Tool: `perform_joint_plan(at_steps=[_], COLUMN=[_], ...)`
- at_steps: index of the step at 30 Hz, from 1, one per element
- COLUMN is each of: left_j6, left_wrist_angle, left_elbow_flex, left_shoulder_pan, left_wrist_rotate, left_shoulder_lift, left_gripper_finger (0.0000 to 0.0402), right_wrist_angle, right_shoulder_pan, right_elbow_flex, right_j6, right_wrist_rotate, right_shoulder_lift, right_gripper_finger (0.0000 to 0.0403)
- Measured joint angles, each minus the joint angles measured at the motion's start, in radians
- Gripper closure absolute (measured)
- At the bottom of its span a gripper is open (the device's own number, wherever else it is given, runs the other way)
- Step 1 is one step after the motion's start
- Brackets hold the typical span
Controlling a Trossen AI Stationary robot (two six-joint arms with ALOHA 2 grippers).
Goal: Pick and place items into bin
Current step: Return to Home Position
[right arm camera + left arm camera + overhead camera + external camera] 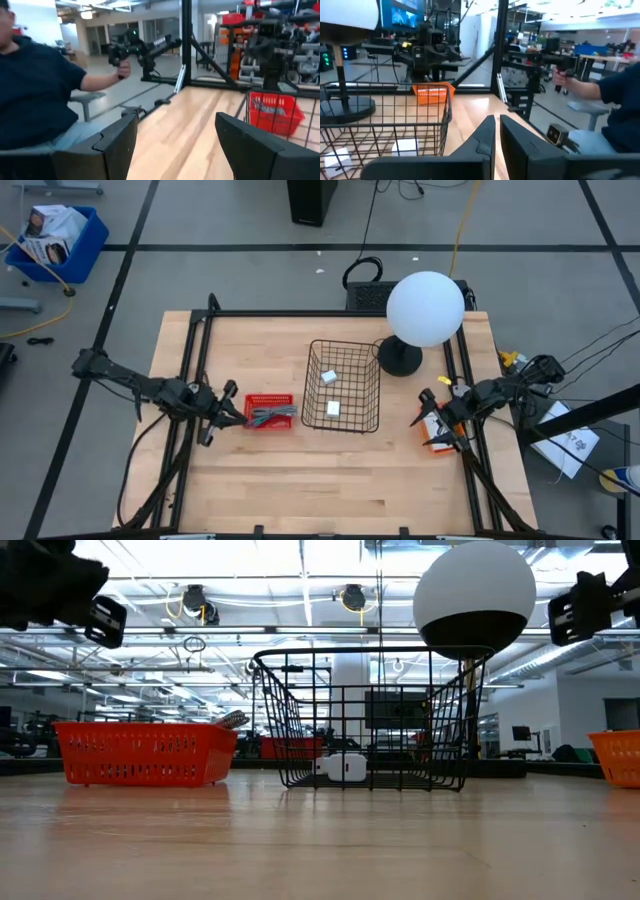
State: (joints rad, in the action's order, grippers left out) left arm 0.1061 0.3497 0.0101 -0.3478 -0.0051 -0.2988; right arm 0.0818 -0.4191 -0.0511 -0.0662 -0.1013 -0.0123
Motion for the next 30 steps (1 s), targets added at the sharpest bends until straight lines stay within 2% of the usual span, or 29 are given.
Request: perform_joint_plan(at_steps=[4,9,13,30], left_j6=[-0.029,-0.119,-0.117,-0.097], left_wrist_angle=[-0.085,-0.2,-0.237,-0.233], left_elbow_flex=[0.0,0.0,0.0,0.0], left_shoulder_pan=[0.0,0.0,0.0,0.0], left_wrist_rotate=[0.0,-0.005,-0.024,-0.031], left_shoulder_lift=[0.021,0.024,0.024,0.024], left_gripper_finger=[0.0371,0.0371,0.0371,0.0371], right_wrist_angle=[-0.027,-0.043,-0.039,-0.04], right_shoulder_pan=[0.003,0.008,0.008,0.007], right_elbow_flex=[0.001,0.002,0.003,0.004], right_j6=[0.024,0.106,0.131,0.131], right_wrist_rotate=[0.011,0.125,0.179,0.179], right_shoulder_lift=[0.001,0.0,0.001,0.001], right_gripper_finger=[0.0141,0.0144,0.0141,0.0141])
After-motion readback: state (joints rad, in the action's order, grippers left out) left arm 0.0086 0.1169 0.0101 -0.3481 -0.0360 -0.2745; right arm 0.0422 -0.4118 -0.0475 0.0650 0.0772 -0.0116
